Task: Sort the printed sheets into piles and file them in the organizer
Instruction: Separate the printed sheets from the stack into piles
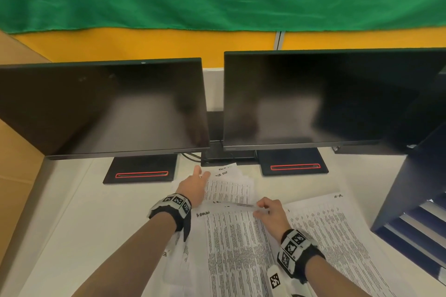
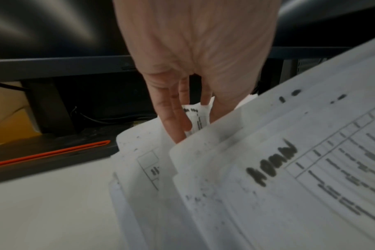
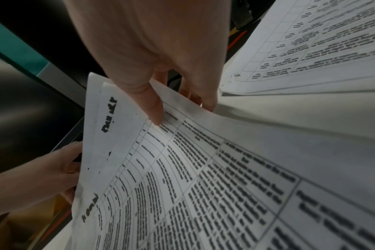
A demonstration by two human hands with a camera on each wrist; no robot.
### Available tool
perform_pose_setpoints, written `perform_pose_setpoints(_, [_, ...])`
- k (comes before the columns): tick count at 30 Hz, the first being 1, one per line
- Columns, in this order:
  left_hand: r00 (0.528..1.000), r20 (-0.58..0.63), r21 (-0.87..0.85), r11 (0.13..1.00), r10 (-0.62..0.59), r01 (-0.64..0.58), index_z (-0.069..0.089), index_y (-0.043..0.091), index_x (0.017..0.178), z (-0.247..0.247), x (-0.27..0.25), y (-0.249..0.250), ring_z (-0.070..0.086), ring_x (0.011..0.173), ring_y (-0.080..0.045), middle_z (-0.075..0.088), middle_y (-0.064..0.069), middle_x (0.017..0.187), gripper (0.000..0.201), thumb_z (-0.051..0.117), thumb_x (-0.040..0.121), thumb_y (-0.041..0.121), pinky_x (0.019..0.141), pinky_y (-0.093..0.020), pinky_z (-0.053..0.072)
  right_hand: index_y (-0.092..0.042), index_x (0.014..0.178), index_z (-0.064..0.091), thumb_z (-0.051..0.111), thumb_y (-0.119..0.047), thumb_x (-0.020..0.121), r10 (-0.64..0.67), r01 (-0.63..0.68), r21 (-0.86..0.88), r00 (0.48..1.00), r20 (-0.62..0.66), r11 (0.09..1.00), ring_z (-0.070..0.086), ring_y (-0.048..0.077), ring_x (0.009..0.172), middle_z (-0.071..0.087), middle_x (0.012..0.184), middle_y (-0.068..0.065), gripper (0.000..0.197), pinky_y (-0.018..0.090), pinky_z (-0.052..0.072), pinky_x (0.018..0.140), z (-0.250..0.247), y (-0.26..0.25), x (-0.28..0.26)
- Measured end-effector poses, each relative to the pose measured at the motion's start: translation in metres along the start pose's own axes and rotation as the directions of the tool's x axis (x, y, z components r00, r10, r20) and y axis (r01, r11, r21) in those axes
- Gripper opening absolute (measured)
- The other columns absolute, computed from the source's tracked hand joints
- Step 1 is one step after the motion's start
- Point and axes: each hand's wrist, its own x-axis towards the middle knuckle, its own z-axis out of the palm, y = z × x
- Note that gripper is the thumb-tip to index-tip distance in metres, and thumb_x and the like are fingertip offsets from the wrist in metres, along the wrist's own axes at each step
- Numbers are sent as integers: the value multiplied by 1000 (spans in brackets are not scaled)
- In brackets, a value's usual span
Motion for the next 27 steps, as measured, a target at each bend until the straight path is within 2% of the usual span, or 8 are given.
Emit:
perform_pose_setpoints(5, [997,-80,47,999,6,-2,41,13,124,-7,2,-3,54,81,-18,42,-9,125,37,54,90,14,73,-27,51,-18,86,52,56,-6,89,34,-33,-42,999,41,999,50,18,91,52,96,-1,13,13,37,65,4,12,7])
perform_pose_setpoints(8, [992,-126,38,999,7,-2,45,12,121,-11,-6,-8,57,93,-20,51,-6,114,27,47,95,19,78,-27,48,-14,105,49,52,-7,92,66,-63,-67,997,40,996,47,18,96,48,97,-6,14,29,44,81,4,10,8])
perform_pose_setpoints(12, [987,-157,-133,989,40,-62,56,14,99,-10,-23,-24,53,79,-17,51,2,87,16,44,97,24,66,-18,38,-10,124,48,55,-8,91,96,-96,-16,995,4,995,39,21,127,38,134,4,34,29,33,105,5,11,14])
perform_pose_setpoints(15, [985,-164,-321,942,51,-102,64,17,89,-10,-38,-37,51,74,-13,56,4,81,13,52,93,22,62,-13,33,-13,139,39,57,-11,91,111,-113,99,993,33,989,34,19,133,37,138,-1,52,37,31,113,8,8,19])
perform_pose_setpoints(19, [996,18,-366,927,90,-78,61,27,80,-7,-52,-44,55,75,-13,61,5,83,10,58,90,27,66,-18,38,-16,92,64,63,-13,86,51,-54,108,998,28,993,64,20,91,68,94,0,7,39,52,87,12,1,19])
perform_pose_setpoints(21, [996,81,-373,928,37,-4,64,23,80,-7,-52,-41,55,73,-12,62,6,81,20,53,92,35,69,-22,40,-16,71,56,65,-12,84,16,-16,91,1000,-4,996,58,18,73,62,73,1,17,34,49,73,13,1,17])
perform_pose_setpoints(24, [994,33,-278,955,-100,105,65,15,89,-14,-43,-29,60,80,-17,66,0,84,42,31,99,37,80,-30,46,-18,69,54,64,-10,84,-1,3,101,1000,-15,995,58,18,76,61,75,3,20,29,47,71,14,0,12])
perform_pose_setpoints(27, [991,-49,-187,976,-122,111,54,15,115,-11,-24,-19,51,104,-24,56,-8,112,27,36,97,24,91,-37,47,-17,71,54,63,-8,84,-9,9,91,1000,-11,996,58,18,76,62,77,5,18,30,48,72,13,-3,10])
